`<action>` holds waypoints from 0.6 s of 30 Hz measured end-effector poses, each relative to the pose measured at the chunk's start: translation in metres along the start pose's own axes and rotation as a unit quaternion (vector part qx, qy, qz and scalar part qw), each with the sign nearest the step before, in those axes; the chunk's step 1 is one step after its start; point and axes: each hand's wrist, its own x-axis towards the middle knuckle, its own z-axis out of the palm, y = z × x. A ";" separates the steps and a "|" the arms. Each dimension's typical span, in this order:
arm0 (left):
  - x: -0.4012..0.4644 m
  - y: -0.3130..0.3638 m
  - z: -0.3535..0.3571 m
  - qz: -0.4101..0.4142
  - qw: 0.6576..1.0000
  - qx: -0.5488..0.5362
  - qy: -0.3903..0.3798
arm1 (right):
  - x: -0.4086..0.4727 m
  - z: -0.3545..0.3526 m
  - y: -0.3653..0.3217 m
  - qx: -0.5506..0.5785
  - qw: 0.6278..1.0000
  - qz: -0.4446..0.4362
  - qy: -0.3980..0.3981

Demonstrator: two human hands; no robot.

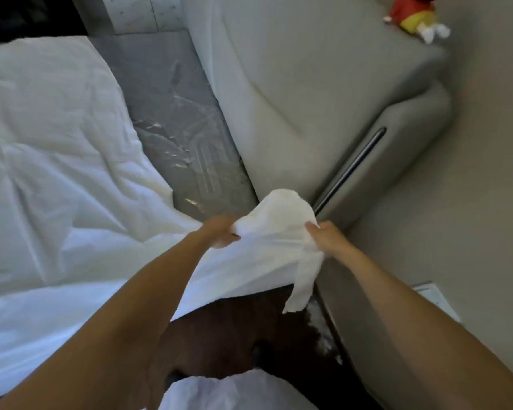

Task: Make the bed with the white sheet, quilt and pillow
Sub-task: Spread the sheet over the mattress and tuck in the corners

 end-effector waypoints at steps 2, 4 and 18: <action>0.009 0.024 0.008 0.020 0.999 -0.015 0.041 | 0.011 -0.009 0.032 -0.184 0.971 0.040 -0.146; 0.010 0.045 0.013 0.070 0.997 0.001 0.046 | 0.018 -0.004 0.036 -0.175 0.965 0.004 -0.194; -0.015 0.008 -0.024 -0.226 0.874 -0.296 -0.313 | 0.026 0.060 -0.031 -0.051 0.934 -0.225 -0.274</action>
